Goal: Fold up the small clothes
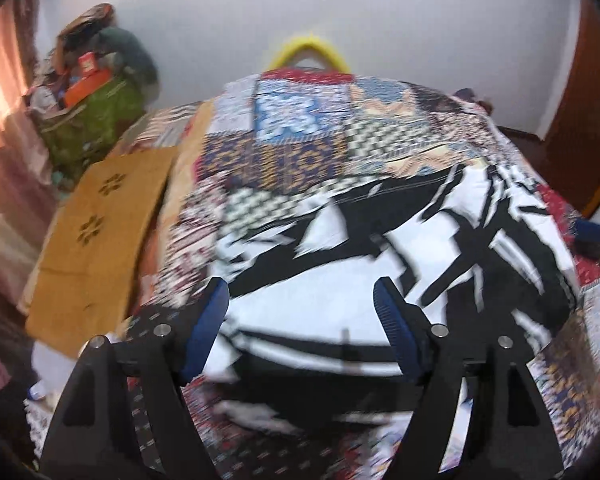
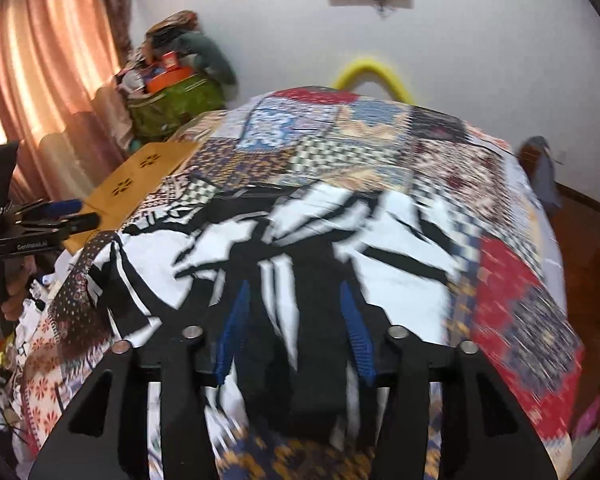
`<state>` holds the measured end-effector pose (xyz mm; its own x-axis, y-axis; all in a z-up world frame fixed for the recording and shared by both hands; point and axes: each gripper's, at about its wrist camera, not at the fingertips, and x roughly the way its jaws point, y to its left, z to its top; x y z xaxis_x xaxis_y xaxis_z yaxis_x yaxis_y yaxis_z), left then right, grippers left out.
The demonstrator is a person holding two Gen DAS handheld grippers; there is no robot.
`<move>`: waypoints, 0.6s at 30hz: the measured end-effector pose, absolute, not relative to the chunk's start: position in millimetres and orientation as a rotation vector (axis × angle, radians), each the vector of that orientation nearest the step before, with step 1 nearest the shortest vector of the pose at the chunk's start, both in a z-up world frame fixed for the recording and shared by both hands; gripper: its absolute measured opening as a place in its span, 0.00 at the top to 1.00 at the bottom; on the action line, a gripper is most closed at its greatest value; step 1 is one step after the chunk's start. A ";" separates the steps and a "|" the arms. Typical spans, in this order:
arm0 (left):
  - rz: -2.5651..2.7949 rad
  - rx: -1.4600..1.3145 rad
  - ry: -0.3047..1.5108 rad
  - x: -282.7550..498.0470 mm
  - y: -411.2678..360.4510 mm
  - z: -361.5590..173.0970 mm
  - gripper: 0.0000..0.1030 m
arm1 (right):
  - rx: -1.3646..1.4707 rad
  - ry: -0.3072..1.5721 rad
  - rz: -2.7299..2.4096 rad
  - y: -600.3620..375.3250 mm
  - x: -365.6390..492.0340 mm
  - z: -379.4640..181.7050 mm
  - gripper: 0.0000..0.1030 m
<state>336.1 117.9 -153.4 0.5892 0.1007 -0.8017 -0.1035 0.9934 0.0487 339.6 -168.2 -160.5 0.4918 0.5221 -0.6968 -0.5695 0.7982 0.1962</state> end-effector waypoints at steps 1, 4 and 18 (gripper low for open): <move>0.106 -0.002 0.934 344.1 111.9 -155.2 0.27 | -0.076 0.823 0.674 -154.7 344.4 -163.5 0.47; 0.077 0.013 0.945 366.1 96.9 -167.1 0.21 | -0.114 0.835 0.697 -123.2 355.3 -174.5 0.38; 0.054 -0.010 1.109 409.7 104.7 -262.8 0.02 | -0.230 0.958 0.633 -127.0 381.8 -227.5 0.18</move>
